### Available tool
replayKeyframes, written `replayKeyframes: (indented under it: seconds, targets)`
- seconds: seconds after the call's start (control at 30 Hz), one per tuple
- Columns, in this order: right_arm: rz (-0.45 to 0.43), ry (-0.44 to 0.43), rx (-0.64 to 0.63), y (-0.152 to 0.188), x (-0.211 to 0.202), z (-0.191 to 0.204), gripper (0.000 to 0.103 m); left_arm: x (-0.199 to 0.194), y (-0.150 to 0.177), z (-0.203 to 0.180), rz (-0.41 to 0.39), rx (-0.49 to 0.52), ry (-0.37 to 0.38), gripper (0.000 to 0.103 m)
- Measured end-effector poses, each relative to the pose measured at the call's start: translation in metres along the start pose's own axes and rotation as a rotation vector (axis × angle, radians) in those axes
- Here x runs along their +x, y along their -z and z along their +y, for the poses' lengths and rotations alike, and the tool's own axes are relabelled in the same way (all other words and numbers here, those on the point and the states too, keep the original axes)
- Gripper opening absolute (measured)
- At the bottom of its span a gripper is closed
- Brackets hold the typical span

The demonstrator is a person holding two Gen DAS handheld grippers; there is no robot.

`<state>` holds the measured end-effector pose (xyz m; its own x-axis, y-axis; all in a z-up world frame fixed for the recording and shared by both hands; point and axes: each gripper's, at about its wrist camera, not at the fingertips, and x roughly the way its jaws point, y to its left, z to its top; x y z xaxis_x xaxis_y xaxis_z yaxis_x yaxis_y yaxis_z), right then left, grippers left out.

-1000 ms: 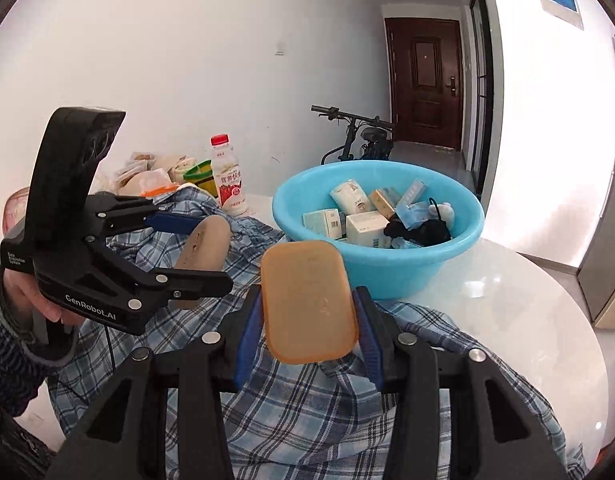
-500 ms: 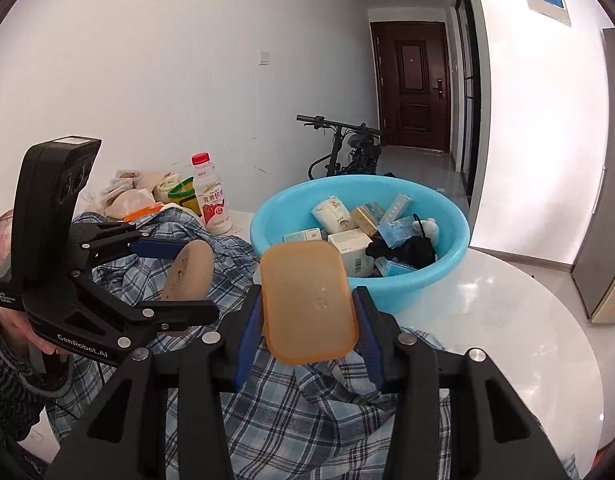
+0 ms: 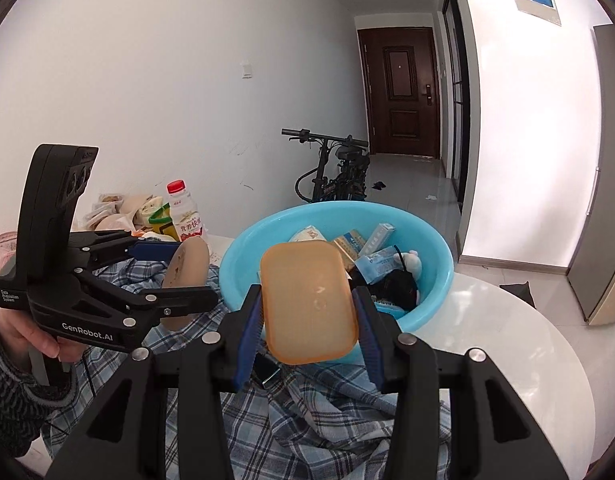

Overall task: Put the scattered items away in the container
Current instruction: 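Carry the disc with the left tool while the right tool carries the soap case to the basin, then open the left tool over the basin while the right tool releases the soap case inside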

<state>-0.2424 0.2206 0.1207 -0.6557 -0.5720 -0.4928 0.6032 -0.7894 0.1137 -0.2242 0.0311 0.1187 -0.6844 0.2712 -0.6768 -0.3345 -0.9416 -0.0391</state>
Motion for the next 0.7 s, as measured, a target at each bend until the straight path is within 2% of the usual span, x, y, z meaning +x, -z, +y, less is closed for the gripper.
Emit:
replayKeyframes:
  seconds: [0.17, 0.43, 0.7]
  targets:
    - [-0.009, 0.022, -0.011, -0.019, 0.015, -0.008, 0.043, 0.013, -0.030, -0.002, -0.002, 0.027, -0.017, 0.083]
    - [0.000, 0.056, 0.001, -0.053, 0.042, -0.030, 0.043, 0.047, -0.080, 0.011, 0.015, -0.009, -0.018, 0.083]
    - [0.031, 0.083, 0.015, -0.070, 0.077, -0.054, 0.043, 0.102, -0.115, 0.034, 0.098, -0.058, -0.013, 0.083]
